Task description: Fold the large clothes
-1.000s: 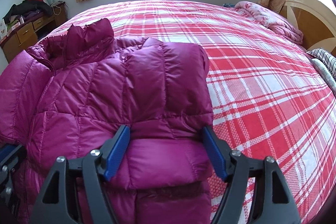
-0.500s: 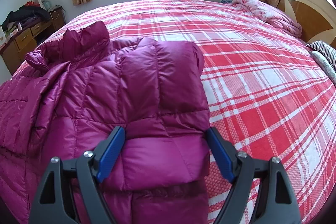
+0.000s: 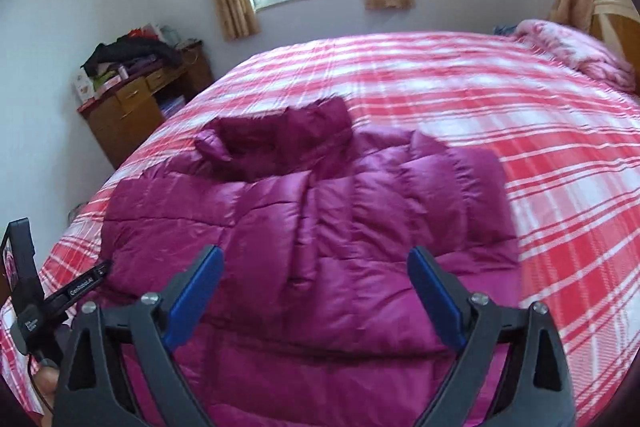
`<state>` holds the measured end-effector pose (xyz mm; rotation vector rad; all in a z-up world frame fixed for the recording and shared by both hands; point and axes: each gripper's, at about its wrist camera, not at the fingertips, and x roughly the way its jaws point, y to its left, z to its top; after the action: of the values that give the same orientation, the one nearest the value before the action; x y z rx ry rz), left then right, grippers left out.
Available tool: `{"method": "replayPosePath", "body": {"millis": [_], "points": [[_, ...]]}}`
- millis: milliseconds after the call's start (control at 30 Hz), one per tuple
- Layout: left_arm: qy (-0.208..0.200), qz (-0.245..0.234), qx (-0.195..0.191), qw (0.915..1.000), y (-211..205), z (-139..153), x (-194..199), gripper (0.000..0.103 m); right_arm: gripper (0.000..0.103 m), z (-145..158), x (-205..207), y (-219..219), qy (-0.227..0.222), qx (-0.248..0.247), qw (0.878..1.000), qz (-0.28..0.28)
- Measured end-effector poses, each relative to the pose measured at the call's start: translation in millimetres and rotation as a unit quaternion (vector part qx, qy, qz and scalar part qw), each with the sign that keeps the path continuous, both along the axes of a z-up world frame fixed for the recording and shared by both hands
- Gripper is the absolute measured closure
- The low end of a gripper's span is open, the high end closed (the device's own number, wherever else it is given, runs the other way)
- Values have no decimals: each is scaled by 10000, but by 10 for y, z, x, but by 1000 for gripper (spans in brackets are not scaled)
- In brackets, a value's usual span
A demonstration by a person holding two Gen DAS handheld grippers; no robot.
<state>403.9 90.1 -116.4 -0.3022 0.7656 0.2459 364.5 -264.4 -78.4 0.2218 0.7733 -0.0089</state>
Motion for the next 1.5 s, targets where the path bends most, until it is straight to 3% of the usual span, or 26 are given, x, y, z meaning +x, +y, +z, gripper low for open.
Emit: {"method": "replayPosePath", "body": {"millis": [33, 100, 133, 233, 333, 500, 733, 967, 1067, 1233, 1300, 1367, 1500], "points": [[-87, 21, -147, 9999, 43, 3, -33, 42, 8, -85, 98, 42, 221, 40, 9997, 9], [-312, 98, -488, 9983, 153, 9, -144, 42, 44, -224, 206, 115, 427, 224, 9986, 195], [-428, 140, -671, 9967, 222, 14, -193, 42, 67, -271, 218, 138, 479, 242, 9983, 224], [-746, 453, -1125, 9898, 401, 4, -355, 42, 79, -192, 112, 97, 244, 249, 9992, 214], [-917, 749, -1358, 9836, 533, -21, -433, 42, 80, -86, 8, -14, 29, 77, 9999, 71], [-718, 669, -911, 9910, 386, 3, -352, 42, 78, -315, 42, -134, 365, 111, 9992, 146], [-765, 558, -842, 9919, 330, 40, -352, 42, 72, -368, 34, 18, 315, -300, 9989, 183], [-653, -244, -65, 9975, -154, 472, -94, 42, 71, -399, 27, -33, 286, -260, 9991, 190], [-316, -241, 178, 9991, -312, 553, 266, 42, 69, -394, 44, -11, 280, -289, 9990, 199], [255, 39, 589, 9979, -279, 177, 525, 42, 67, -397, 38, -20, 272, -254, 9991, 213], [398, -55, 440, 9982, -210, -95, 509, 40, 63, -399, 39, -22, 262, -202, 9991, 268], [208, -6, 254, 9995, -145, -52, 453, 40, 61, -393, 41, -23, 266, -217, 9991, 264], [345, -22, 522, 9980, -228, -77, 486, 38, 58, -353, -25, -106, 216, 103, 9994, 252]]}}
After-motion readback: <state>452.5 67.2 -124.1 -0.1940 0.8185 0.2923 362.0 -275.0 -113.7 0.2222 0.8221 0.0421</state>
